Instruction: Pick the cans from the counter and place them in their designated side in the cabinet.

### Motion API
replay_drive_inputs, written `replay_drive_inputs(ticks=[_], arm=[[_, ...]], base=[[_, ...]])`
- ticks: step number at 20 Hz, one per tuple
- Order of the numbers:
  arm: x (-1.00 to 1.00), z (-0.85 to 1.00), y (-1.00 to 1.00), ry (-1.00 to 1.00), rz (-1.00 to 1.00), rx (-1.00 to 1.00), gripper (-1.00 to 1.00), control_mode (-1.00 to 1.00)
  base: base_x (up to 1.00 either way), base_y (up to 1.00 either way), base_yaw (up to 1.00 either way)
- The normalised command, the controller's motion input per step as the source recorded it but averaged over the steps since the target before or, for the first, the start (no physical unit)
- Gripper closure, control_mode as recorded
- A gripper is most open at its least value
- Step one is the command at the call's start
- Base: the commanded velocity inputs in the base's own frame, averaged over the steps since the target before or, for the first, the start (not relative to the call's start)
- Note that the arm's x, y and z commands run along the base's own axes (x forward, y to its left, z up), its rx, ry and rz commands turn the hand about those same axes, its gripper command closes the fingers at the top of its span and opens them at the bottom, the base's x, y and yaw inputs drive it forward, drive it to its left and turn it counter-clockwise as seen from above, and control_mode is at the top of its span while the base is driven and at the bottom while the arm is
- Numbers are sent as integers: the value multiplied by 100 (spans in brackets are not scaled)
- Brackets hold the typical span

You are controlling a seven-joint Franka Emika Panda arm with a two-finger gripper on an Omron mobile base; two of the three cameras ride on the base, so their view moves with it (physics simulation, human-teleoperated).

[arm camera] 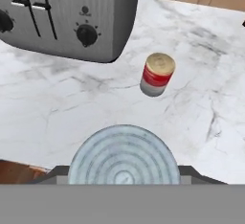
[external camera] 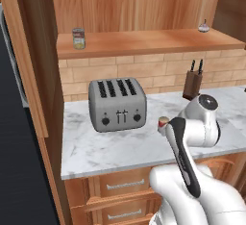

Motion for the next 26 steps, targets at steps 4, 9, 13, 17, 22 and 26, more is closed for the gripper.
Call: replay_drive_inputs(ticks=[4, 9, 13, 17, 22, 26], arm=[[-30, 56, 0, -3, 1, 0, 100, -100], [-17, 61, 0, 0, 0, 0, 100, -100], [-35, 54, 0, -2, 0, 0, 100, -100], [-31, 48, 0, -5, 1, 0, 100, -100], [-24, 35, 2, -8, 3, 0, 100, -100], [-19, 32, 9, -11, 5, 0, 100, -100]], base=[[0, 0, 0], [0, 0, 0], [0, 0, 0], [0, 0, 0], [0, 0, 0], [0, 0, 0]])
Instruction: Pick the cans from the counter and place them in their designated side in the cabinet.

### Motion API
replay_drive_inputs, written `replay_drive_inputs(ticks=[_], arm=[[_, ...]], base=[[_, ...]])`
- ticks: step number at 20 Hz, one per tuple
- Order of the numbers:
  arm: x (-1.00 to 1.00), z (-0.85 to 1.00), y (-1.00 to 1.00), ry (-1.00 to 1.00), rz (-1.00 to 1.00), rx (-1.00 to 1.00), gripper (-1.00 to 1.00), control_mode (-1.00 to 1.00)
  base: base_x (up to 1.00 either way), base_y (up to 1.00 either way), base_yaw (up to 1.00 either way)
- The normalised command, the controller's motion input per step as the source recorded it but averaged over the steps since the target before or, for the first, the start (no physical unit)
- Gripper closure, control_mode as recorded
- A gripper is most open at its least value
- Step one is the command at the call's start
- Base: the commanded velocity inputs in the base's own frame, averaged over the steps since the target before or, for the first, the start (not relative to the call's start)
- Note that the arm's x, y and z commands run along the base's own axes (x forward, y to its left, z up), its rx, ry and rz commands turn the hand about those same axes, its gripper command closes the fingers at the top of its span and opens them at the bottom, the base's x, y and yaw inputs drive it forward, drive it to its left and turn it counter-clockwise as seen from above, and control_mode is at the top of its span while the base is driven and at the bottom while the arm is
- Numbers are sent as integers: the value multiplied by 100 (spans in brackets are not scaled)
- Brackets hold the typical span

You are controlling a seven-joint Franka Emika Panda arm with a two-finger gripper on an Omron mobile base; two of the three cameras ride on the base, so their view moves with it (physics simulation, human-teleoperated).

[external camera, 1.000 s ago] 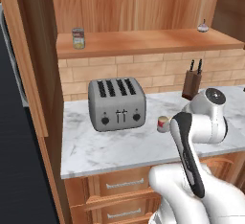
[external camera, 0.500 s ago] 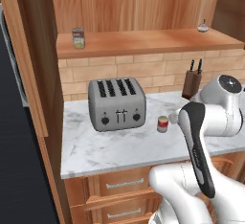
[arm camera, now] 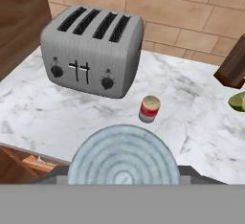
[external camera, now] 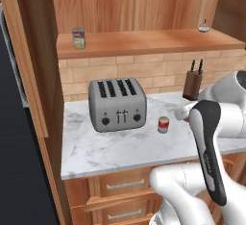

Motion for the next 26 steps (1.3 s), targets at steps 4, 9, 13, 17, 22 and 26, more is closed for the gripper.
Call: replay_drive_inputs(ticks=[4, 9, 13, 17, 22, 26], arm=[[-16, 32, 13, -9, 7, 0, 100, -100], [-24, 35, 18, -9, 6, 0, 100, -100], [-14, 35, 23, -9, 6, 0, 100, -100], [-9, 37, 18, -9, 5, 0, 100, -100], [-9, 41, 4, -3, 0, 3, 100, -100], [-14, 40, 5, -1, 0, 6, 100, -100]], base=[[0, 0, 0], [0, 0, 0], [0, 0, 0], [0, 0, 0], [0, 0, 0], [0, 0, 0]])
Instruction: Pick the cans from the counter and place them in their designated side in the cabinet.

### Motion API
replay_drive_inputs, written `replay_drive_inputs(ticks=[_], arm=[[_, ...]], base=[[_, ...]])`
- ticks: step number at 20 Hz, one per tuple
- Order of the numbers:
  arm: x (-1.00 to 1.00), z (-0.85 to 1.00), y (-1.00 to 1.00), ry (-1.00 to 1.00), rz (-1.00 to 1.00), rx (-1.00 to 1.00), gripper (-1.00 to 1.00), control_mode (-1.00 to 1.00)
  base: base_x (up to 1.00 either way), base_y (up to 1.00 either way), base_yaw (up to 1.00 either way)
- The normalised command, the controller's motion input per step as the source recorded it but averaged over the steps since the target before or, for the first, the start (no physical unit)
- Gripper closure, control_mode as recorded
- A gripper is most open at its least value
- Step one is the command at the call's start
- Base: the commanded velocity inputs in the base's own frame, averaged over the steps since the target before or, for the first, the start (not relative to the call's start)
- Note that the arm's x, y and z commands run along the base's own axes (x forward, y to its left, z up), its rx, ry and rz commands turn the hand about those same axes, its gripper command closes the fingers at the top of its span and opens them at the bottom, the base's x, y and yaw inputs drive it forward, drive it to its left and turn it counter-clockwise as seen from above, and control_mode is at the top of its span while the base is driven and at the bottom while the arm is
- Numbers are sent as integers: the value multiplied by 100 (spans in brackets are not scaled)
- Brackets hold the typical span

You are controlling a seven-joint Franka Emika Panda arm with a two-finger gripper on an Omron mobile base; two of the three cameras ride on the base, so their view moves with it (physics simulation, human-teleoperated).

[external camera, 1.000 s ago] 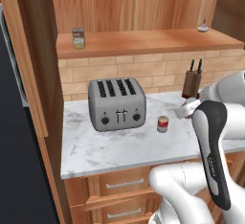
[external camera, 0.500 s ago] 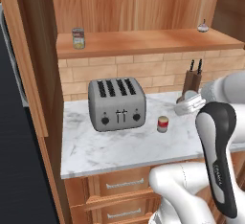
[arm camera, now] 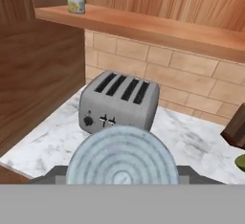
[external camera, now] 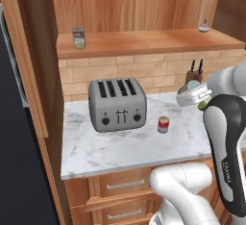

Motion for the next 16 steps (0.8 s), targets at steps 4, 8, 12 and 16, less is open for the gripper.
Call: replay_drive_inputs(ticks=[4, 8, 12, 16], arm=[[-24, 34, 12, -5, 0, 5, 100, -100], [-11, 28, 21, -8, 0, 4, 100, -100], [-4, 26, 19, -7, 1, 4, 100, -100], [0, 21, 20, -6, 3, 4, 100, -100]], base=[[0, 0, 0], [0, 0, 0], [0, 0, 0], [0, 0, 0]])
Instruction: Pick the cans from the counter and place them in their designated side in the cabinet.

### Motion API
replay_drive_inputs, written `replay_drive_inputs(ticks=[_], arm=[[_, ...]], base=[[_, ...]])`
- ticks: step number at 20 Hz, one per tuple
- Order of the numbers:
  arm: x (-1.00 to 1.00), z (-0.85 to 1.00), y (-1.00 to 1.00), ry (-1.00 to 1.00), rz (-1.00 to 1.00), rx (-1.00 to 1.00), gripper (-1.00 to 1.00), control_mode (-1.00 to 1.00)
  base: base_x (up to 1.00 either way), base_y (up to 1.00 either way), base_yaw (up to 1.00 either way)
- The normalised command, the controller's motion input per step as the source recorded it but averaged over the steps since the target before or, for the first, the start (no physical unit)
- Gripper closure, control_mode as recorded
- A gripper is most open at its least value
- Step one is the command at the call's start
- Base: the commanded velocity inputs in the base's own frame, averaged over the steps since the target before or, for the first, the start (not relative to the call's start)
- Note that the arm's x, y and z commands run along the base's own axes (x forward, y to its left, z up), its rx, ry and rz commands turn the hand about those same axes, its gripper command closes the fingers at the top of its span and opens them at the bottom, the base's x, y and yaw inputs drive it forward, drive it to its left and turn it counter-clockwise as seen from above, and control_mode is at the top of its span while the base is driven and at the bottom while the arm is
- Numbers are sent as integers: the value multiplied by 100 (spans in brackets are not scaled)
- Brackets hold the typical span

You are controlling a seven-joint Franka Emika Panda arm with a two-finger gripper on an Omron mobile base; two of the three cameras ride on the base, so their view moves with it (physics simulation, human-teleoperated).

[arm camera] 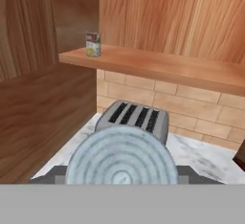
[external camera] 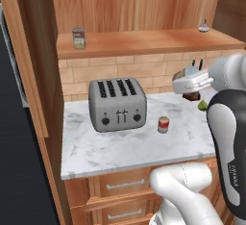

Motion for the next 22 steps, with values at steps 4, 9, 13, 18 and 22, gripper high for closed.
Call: replay_drive_inputs(ticks=[4, 9, 13, 18, 22], arm=[[0, 19, 18, -8, 3, 4, 100, -100], [2, 14, 17, -12, 3, 2, 100, -100], [12, 18, 10, -10, 2, 2, 100, -100], [24, 26, 5, -3, 3, 3, 100, -100], [30, 18, 7, 0, 3, 0, 100, -100]], base=[[0, 0, 0], [0, 0, 0], [0, 0, 0], [0, 0, 0], [0, 0, 0]])
